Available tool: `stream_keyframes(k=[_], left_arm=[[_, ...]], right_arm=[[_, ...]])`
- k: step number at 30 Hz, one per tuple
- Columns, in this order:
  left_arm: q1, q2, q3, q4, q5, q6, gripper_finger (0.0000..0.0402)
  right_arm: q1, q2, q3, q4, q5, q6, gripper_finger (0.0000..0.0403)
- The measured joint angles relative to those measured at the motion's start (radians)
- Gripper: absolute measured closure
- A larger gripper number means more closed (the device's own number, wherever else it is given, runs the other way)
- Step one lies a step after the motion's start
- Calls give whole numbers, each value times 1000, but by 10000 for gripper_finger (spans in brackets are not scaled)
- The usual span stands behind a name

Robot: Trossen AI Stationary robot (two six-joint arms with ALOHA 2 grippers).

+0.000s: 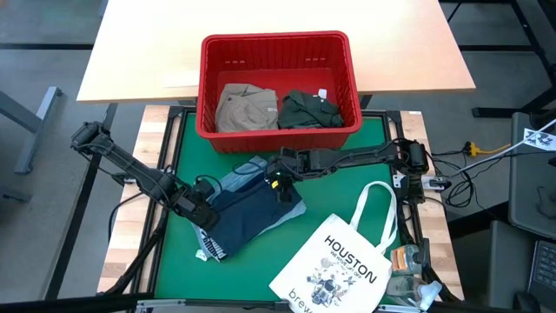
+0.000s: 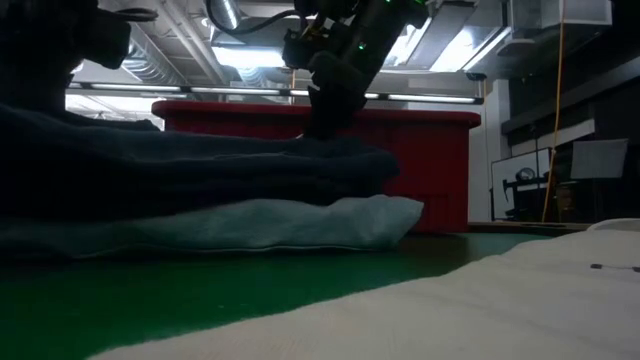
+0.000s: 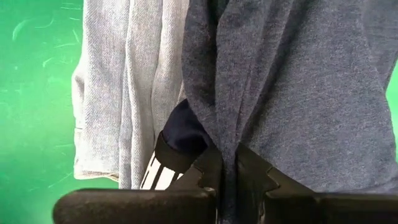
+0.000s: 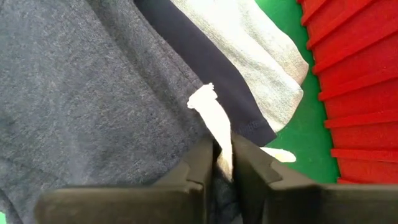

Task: Fold Laundry from Bin
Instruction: Fold the gray shorts

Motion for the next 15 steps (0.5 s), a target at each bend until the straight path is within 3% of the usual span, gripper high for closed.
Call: stream_keyframes(k=[9, 15], left_arm=[[0, 0, 0, -84, 0, 1, 294], [0, 0, 0, -111, 34, 1, 256]], right_arm=[[0, 0, 0, -3, 69, 1, 262], [0, 0, 0, -5, 72, 0, 238]])
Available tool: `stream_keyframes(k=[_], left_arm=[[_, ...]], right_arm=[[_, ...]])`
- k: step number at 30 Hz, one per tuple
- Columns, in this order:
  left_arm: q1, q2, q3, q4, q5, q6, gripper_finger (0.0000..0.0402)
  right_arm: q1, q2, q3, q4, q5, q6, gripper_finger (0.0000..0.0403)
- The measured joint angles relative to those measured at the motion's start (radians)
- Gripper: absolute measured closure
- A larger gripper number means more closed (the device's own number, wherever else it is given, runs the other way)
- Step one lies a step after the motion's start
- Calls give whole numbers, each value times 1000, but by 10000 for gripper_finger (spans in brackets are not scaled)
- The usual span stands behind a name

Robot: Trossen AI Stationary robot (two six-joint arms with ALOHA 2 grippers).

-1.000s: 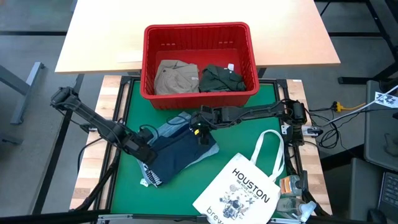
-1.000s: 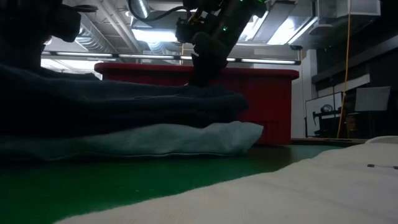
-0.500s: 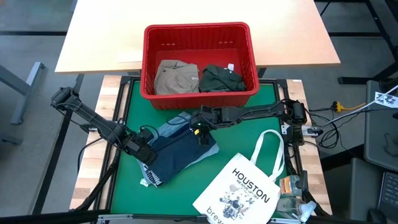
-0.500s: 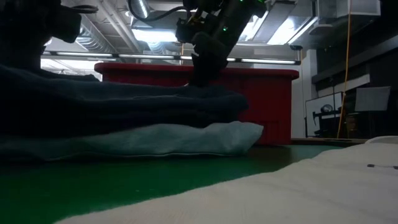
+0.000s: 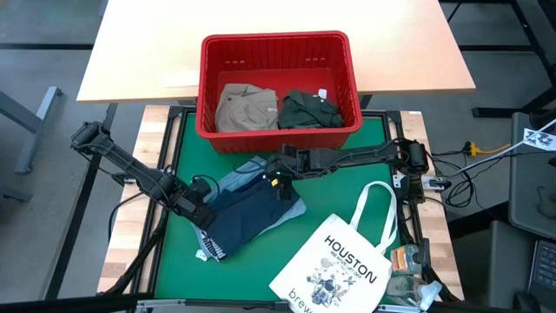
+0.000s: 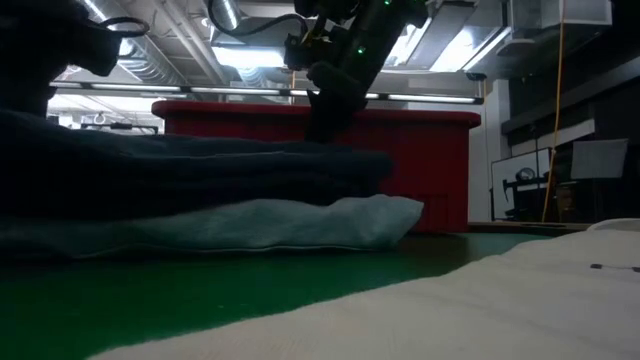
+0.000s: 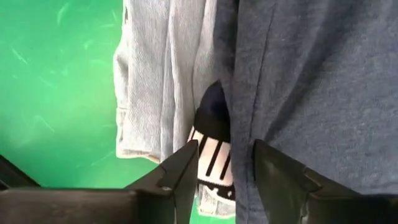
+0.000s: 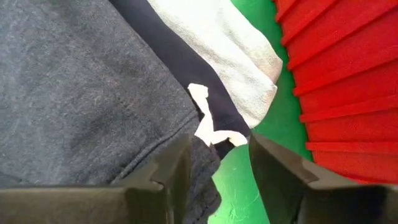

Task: Fold Laundry from Bin
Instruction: Fold the gray shorts

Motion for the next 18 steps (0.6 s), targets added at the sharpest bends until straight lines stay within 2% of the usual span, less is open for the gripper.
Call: stream_keyframes(k=[11, 18], left_arm=[[0, 0, 0, -47, 50, -1, 274], [0, 0, 0, -104, 121, -19, 291]], right_arm=[[0, 0, 0, -29, 28, -1, 237], [0, -1, 33, -161, 60, -127, 237]])
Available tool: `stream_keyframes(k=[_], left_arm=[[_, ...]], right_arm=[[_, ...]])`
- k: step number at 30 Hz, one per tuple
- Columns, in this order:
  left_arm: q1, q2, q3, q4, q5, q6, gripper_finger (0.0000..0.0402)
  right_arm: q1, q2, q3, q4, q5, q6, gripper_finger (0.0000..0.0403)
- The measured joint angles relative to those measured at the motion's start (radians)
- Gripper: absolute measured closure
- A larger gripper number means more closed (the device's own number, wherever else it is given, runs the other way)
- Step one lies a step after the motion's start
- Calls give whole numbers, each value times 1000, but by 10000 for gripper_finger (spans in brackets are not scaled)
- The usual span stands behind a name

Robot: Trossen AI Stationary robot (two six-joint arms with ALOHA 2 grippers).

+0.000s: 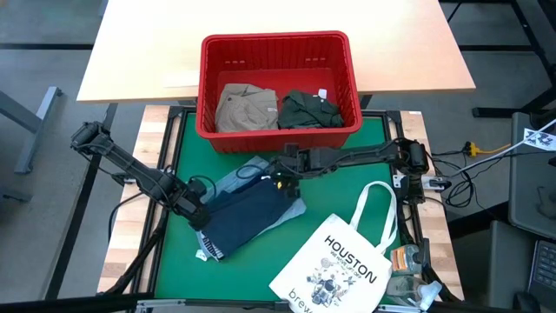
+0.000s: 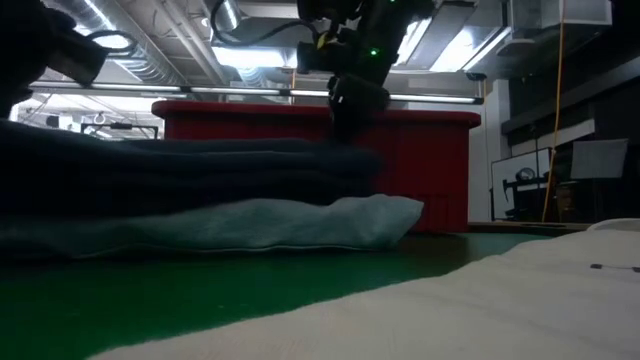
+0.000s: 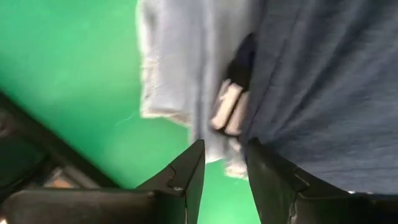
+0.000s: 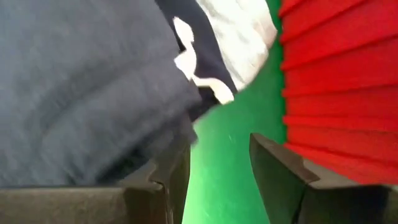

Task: Fold Laundry from Bin
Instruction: Fold the gray shorts

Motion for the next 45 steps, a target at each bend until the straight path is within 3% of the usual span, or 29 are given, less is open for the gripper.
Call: stream_keyframes(k=[6, 10, 15, 28, 35, 40, 45], left_arm=[[0, 0, 0, -101, 29, -128, 316], [-3, 0, 0, -112, 109, -134, 343], [-35, 0, 0, -110, 131, -138, 388], [-252, 0, 0, 19, 127, -362, 400], [-322, 0, 0, 165, -8, -394, 401], [-326, 0, 0, 270, -174, -392, 400], [-326, 0, 0, 384, -277, -392, 400]], right_arm=[[0, 0, 51, -101, 15, 0, 237], [0, 0, 104, -201, 48, -3, 237], [0, -1, 158, -315, 94, -1, 237], [-79, -12, 122, -509, -48, 100, 237], [-91, -20, 121, -519, -56, 131, 237], [-76, -28, 121, -530, -59, 132, 237], [-51, -53, 123, -535, -82, 132, 237]])
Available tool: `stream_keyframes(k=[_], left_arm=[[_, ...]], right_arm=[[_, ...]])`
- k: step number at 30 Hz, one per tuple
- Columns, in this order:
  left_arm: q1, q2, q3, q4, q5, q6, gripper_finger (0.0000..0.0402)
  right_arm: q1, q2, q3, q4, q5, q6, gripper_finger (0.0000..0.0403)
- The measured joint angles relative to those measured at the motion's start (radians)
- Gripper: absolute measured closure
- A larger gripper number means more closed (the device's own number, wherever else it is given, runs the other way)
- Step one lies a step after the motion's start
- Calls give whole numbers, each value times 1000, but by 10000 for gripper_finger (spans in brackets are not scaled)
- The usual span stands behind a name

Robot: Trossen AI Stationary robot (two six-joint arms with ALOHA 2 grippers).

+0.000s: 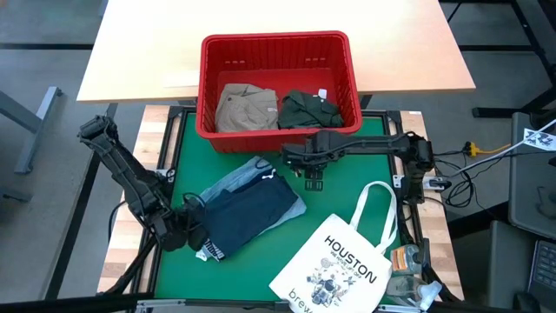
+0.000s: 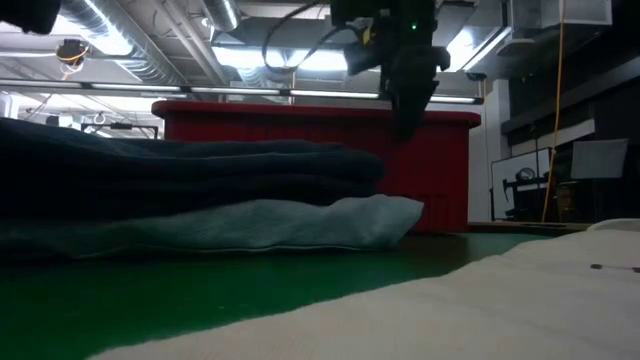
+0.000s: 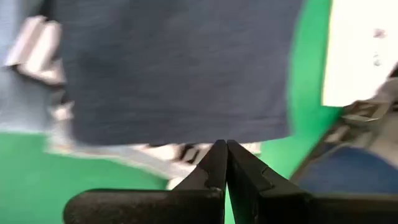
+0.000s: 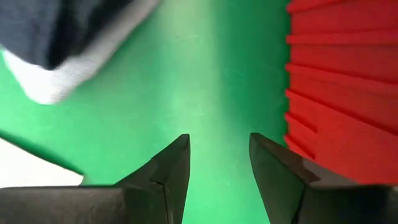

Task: Fold Laundry from Bin
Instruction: Fold the gray shorts

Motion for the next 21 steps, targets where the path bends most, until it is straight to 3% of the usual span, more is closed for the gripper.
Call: stream_keyframes(k=[5, 12, 21], left_arm=[[0, 0, 0, 106, -125, 28, 399], [16, 26, 0, 234, -394, 242, 399], [100, 174, 0, 369, -395, 398, 399]], right_arm=[[46, -10, 0, 60, -43, -3, 237], [111, -10, 0, 148, -155, -3, 237], [160, 19, 0, 311, -157, -3, 237]])
